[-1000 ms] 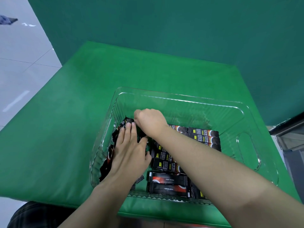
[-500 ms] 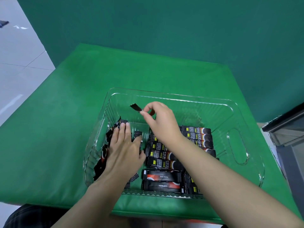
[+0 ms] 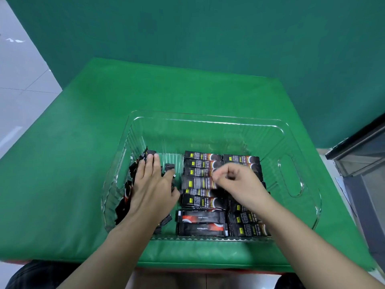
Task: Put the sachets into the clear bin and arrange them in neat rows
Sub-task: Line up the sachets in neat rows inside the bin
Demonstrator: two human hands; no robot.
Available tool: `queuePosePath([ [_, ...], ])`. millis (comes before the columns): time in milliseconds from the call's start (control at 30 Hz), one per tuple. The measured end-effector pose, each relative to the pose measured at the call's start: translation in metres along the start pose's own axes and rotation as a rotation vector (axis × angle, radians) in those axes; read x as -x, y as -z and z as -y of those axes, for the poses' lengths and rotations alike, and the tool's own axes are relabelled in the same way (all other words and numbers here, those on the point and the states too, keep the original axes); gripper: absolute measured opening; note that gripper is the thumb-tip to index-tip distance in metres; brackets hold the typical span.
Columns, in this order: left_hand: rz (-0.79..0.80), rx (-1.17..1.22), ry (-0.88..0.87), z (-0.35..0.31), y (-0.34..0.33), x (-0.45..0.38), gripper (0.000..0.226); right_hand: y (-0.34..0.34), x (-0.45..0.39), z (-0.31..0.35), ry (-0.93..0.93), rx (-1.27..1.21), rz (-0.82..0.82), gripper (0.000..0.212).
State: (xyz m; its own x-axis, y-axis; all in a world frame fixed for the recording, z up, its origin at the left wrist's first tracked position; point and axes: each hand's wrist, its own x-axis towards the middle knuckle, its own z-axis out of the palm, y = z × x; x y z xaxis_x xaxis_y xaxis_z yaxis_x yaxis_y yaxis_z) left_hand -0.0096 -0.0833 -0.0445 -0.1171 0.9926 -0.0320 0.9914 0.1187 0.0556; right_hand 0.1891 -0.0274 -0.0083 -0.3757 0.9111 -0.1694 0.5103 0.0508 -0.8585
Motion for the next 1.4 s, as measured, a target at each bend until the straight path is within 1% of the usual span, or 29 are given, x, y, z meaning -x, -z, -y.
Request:
queuePosePath([
  [67,-0.006,-0.001,0.003,0.000,0.000,0.000,0.053,0.003,0.015,-0.005,-0.043,0.010,0.072,0.008],
  [167,-0.007,-0.006,-0.001,-0.001,0.000,-0.001,0.054,-0.002,0.030,-0.012,-0.079,0.057,0.111,0.011],
  [267,-0.014,-0.003,-0.003,-0.001,0.000,-0.001,0.054,-0.014,0.038,-0.017,-0.093,0.062,0.104,0.017],
  [333,-0.021,-0.007,-0.006,-0.001,0.000,0.000,0.054,-0.020,0.039,-0.019,-0.090,0.078,0.082,0.017],
  [400,-0.025,-0.013,-0.011,-0.002,0.000,0.000,0.053,-0.023,0.038,-0.018,-0.065,0.162,0.066,0.014],
  [467,-0.031,-0.015,-0.019,-0.002,0.000,0.000,0.052,-0.024,0.038,-0.018,0.017,0.339,0.056,0.006],
  [500,-0.033,-0.015,-0.022,-0.001,0.000,0.000,0.052,-0.023,0.039,-0.018,0.078,0.438,0.050,0.006],
  [567,-0.032,-0.015,-0.021,-0.001,-0.001,0.000,0.052,-0.023,0.038,-0.018,0.175,0.576,0.053,0.018],
  [667,-0.034,-0.014,-0.018,-0.001,0.000,0.000,0.052,-0.023,0.035,-0.015,0.220,0.695,0.117,0.034],
  [733,-0.033,-0.008,-0.018,-0.001,-0.001,0.000,0.053,-0.024,0.032,-0.012,0.246,0.741,0.165,0.039],
  [900,-0.040,0.010,-0.018,-0.001,-0.001,0.000,0.052,-0.029,0.029,-0.006,0.279,0.765,0.215,0.034],
  [1033,-0.052,0.022,-0.014,-0.001,-0.002,-0.001,0.051,-0.036,0.024,-0.003,0.330,0.678,0.117,0.027],
  [1100,-0.052,0.025,-0.015,0.000,-0.002,0.000,0.051,-0.042,0.020,-0.003,0.353,0.671,0.094,0.023],
  [1400,-0.067,0.048,-0.020,0.000,-0.002,0.000,0.049,-0.048,0.017,-0.007,0.368,0.706,0.169,0.021],
])
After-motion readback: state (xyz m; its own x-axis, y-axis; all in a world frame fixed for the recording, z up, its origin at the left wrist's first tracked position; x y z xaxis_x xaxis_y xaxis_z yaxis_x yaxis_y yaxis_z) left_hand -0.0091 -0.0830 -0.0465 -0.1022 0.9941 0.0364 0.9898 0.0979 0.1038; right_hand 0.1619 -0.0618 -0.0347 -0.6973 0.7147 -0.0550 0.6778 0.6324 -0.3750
